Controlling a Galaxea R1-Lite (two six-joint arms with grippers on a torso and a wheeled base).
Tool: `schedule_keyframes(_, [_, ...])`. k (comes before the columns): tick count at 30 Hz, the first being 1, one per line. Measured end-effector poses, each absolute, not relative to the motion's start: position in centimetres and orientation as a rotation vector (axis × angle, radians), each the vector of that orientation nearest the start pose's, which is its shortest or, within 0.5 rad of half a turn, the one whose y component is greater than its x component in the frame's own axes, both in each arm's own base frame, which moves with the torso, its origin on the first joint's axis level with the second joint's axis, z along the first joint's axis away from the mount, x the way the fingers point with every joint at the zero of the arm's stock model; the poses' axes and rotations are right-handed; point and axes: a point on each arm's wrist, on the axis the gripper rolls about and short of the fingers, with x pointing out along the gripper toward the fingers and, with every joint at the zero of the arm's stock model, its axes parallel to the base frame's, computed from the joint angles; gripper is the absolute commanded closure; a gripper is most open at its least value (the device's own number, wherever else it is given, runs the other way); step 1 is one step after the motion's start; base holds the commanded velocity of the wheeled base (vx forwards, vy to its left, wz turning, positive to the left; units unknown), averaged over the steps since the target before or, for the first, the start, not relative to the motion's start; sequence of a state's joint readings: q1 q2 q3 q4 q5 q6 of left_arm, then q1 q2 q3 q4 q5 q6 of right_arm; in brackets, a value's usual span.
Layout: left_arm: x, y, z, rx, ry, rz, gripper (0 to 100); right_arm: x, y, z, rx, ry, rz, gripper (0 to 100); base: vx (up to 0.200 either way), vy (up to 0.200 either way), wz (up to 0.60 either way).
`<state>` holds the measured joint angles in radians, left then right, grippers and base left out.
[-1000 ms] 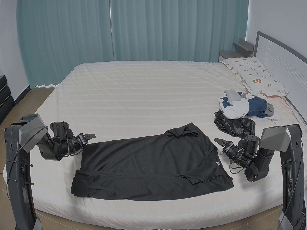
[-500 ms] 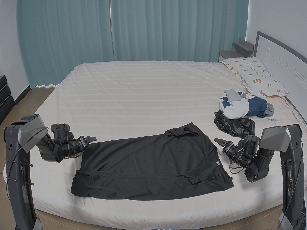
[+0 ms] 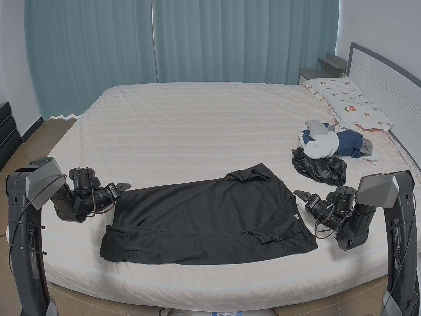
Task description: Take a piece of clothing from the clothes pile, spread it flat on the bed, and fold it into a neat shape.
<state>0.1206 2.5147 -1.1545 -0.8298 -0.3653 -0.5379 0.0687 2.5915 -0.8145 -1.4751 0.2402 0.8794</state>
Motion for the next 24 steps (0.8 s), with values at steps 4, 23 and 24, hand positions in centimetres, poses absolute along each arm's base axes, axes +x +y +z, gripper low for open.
schedule_keyframes(4, [44.18,4.57,-2.89,-0.651,0.561,-0.084,0,38.98,3.22,-5.99,0.891,0.417,0.154,0,0.0,0.0,0.0])
schedule_keyframes(23, [44.59,4.22,-2.88,-0.637,0.546,-0.06,0,39.0,3.22,-5.97,0.891,0.416,0.155,0,0.021,0.0,0.0])
schedule_keyframes(24, [44.59,4.2,-2.94,-0.637,0.548,-0.063,0,38.99,3.22,-5.97,0.891,0.416,0.155,0,0.0,0.0,0.0])
